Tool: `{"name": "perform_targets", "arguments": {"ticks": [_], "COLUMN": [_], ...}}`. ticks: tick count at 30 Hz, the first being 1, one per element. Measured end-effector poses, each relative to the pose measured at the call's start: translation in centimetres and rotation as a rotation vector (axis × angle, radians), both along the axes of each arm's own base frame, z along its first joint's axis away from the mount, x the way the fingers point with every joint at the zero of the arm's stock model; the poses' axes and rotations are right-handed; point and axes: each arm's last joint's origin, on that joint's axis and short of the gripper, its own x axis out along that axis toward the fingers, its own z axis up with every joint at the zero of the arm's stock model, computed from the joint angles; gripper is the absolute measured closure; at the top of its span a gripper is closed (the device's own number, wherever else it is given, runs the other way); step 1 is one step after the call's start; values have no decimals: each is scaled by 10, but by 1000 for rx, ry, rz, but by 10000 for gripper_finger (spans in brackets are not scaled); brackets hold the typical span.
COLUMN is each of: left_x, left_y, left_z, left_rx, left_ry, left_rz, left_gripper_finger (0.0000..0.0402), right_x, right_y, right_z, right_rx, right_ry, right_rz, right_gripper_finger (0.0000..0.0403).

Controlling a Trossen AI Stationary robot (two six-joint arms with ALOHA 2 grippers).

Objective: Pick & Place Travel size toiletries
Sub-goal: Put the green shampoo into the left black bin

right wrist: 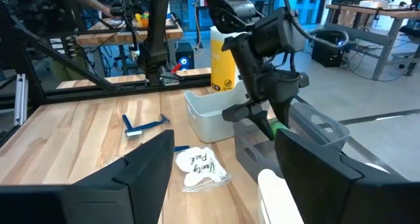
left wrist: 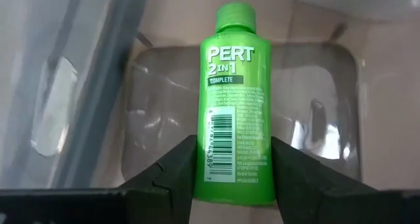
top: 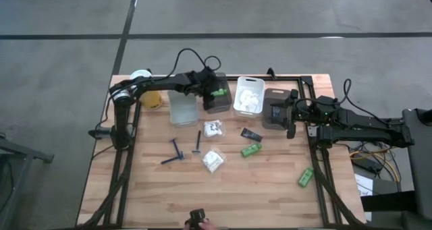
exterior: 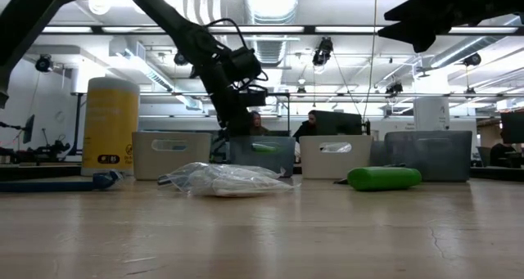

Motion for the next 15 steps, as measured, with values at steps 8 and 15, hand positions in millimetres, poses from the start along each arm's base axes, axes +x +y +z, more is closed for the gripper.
{"name": "perform_targets", "arguments": {"ticks": [8, 15], "left_x": [2, 2], "left_y": [1, 1], "left_z": [5, 4], "left_rx": [9, 3], "left_ry": [-16, -18], "left_rz": [7, 16], "left_gripper_finger": [208, 167], "right_x": [0, 0], "right_y": [0, 0], "right_z": [0, 0], "right_rx": [0, 0], "right_ry": [0, 0], "right_rz": [0, 0], "right_gripper_finger": [166, 178]}}
